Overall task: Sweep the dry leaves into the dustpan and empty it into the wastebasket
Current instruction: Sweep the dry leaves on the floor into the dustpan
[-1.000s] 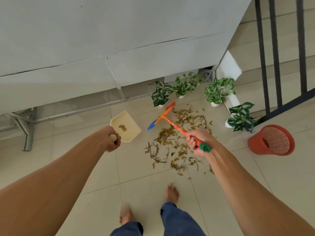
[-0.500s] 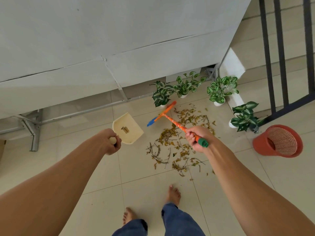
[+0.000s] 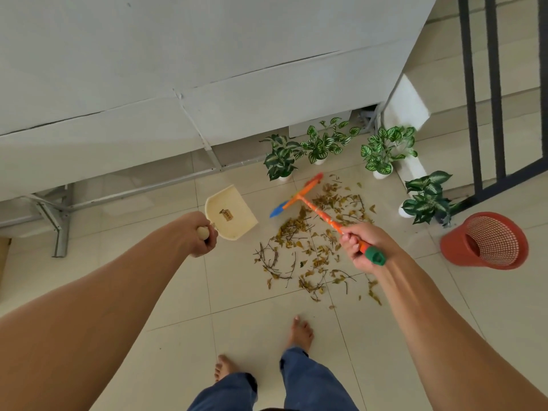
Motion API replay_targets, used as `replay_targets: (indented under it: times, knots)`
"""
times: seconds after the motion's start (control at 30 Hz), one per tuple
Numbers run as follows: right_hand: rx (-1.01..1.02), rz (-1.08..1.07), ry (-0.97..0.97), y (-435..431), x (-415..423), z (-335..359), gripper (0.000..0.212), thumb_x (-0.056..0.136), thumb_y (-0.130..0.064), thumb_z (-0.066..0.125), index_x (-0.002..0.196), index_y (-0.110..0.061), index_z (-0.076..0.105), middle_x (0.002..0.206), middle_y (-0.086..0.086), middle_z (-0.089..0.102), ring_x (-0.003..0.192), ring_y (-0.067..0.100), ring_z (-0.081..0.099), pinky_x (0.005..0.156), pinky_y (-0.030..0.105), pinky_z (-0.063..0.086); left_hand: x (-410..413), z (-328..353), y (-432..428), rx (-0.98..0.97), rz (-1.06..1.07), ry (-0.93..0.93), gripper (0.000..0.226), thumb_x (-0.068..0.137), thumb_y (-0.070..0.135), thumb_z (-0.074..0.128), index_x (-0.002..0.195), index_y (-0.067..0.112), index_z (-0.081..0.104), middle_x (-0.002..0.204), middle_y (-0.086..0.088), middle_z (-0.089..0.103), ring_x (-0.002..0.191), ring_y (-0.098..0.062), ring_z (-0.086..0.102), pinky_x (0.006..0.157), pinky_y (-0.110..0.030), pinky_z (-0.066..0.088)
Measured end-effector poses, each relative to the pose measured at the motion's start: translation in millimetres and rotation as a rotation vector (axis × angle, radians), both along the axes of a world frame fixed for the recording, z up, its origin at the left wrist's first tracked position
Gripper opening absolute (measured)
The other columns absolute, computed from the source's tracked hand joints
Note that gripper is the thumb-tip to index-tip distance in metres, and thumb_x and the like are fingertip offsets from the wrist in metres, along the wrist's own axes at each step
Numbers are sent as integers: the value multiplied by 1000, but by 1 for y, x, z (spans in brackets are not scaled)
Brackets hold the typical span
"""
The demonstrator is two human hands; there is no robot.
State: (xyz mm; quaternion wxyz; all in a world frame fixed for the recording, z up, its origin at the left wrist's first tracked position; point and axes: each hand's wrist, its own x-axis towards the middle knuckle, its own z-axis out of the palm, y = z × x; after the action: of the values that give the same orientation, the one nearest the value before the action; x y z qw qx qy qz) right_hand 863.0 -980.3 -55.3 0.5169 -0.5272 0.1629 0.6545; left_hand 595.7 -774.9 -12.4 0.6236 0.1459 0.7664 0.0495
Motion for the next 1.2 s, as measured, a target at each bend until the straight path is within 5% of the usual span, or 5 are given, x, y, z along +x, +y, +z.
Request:
replay_targets:
  times: [0.23, 0.5, 0.77, 0.97, 1.2]
  knots:
    - [-31, -26, 0, 26, 6, -24, 33, 101, -4, 46, 134, -1, 48, 66, 0, 47, 38, 4, 40, 30, 13, 37, 12, 3, 6, 22, -42, 22, 8, 100, 6, 47, 97, 2, 54, 71, -9, 52, 47, -7, 44, 31, -13, 41]
    - [-19, -39, -13, -18, 2, -9, 19, 100, -4, 50, 118, -2, 54, 65, 0, 48, 37, 4, 41, 30, 12, 35, 14, -2, 18, 7, -21, -17, 10, 100, 8, 48, 107, 2, 53, 69, -8, 51, 33, -10, 43, 32, -13, 41]
    - [-16, -91, 3, 29, 22, -32, 34, 99, -6, 52, 133, -3, 48, 64, -1, 49, 39, 4, 42, 31, 13, 36, 26, -2, 15, 1, -24, -25, 10, 100, 8, 48, 106, 1, 54, 68, -8, 51, 32, -10, 42, 32, -14, 40]
    - [-28, -106, -3, 0, 20, -24, 18, 99, -4, 50, 116, -2, 55, 65, 0, 47, 36, 4, 42, 30, 12, 37, 24, -13, 15, -13, -19, -33, 13, 100, 10, 50, 109, 2, 55, 68, -7, 51, 34, -8, 42, 32, -15, 41]
    - [33, -180, 41, 7, 26, -29, 31, 99, -4, 51, 130, -3, 50, 66, 0, 49, 38, 4, 42, 30, 13, 36, 26, -15, 14, -14, -18, -23, 15, 101, 11, 49, 112, 2, 55, 67, -7, 51, 30, -9, 42, 31, -15, 41]
